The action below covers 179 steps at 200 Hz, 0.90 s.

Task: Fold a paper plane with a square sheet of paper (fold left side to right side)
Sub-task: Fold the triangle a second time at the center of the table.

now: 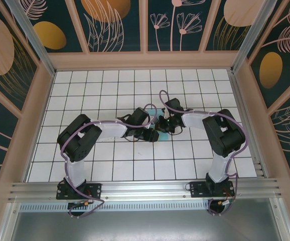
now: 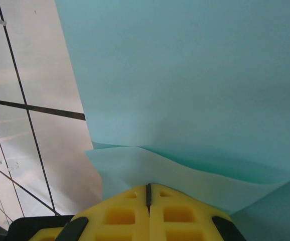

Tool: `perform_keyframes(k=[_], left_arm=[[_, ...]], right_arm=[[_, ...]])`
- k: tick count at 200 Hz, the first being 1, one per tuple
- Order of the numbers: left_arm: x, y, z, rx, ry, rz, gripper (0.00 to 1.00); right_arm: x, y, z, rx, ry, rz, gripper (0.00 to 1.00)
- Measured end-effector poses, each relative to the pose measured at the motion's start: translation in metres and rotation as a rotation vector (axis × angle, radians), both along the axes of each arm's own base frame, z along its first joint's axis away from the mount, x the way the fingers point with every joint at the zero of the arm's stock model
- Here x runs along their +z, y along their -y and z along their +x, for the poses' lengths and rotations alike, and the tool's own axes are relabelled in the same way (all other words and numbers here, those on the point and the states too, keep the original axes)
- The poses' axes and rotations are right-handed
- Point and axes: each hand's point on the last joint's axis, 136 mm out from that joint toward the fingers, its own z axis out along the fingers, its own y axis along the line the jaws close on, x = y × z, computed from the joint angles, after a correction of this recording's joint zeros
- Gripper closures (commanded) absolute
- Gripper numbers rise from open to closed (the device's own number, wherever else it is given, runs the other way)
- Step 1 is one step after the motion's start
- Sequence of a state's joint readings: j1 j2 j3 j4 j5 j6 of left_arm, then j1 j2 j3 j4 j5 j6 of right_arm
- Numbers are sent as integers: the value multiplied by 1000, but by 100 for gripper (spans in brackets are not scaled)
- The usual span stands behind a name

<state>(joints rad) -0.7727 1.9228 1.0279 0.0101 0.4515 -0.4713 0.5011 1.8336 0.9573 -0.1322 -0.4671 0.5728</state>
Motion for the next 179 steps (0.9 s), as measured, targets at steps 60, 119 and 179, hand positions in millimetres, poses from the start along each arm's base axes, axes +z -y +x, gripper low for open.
perform_keyframes(k=[60,119,179], left_arm=[[0,2,4,-7,38,-1,65],[0,4,7,-7,58,-4,66],[0,4,8,-6,64,-4,67]], right_arm=[[0,14,11,-10,23,-3,94],[0,31,23,-34,39,-3,93],[2,41,26,-46,70,-15,93]])
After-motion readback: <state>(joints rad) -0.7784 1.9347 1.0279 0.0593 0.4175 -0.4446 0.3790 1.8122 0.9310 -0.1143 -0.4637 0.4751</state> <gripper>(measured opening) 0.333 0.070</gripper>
